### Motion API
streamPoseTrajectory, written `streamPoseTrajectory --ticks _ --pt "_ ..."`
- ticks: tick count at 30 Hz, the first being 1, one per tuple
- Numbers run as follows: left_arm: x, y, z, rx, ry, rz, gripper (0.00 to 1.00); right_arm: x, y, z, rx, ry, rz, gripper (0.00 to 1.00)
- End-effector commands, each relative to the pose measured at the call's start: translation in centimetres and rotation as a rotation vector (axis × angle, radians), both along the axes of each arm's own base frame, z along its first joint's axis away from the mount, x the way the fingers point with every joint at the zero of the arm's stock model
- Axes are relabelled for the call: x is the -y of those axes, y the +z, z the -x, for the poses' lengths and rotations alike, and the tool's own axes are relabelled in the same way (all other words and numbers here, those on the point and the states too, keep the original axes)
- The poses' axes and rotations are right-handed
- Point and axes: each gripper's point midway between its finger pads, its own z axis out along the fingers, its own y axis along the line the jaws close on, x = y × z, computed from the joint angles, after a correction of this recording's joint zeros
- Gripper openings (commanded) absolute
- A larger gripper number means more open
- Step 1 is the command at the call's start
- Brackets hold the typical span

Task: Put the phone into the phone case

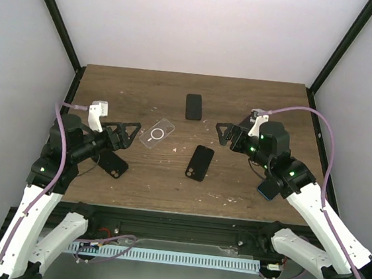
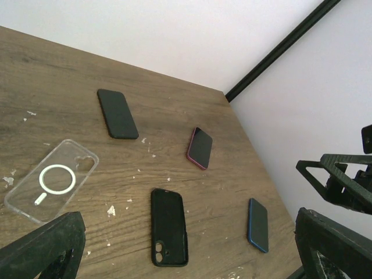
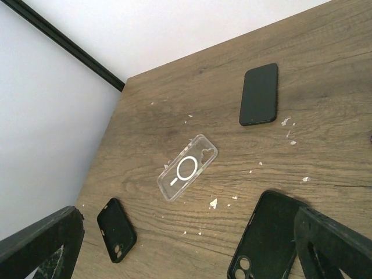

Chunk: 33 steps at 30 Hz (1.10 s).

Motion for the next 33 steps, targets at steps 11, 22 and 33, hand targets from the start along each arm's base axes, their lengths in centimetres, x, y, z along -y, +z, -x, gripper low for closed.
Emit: streamPoseTrajectory --ticks 11,22,33 --pt "-0.6 -1.2 -0.9 -0.026 0.051 -0.024 1.00 0.3 -0.5 -0.1 -0.013 -0.040 -0.019 1.00" --pt "-6.8 -11.8 -4.7 -0.411 0.522 -0.155 0.84 1.9 -5.4 -1.2 -0.221 -0.195 0.074 1.00" --pt "-14.4 -22.7 -2.6 -0.808 0.973 -0.161 0.46 1.1 -5.7 -0.6 -0.205 -0.133 0.045 1.00"
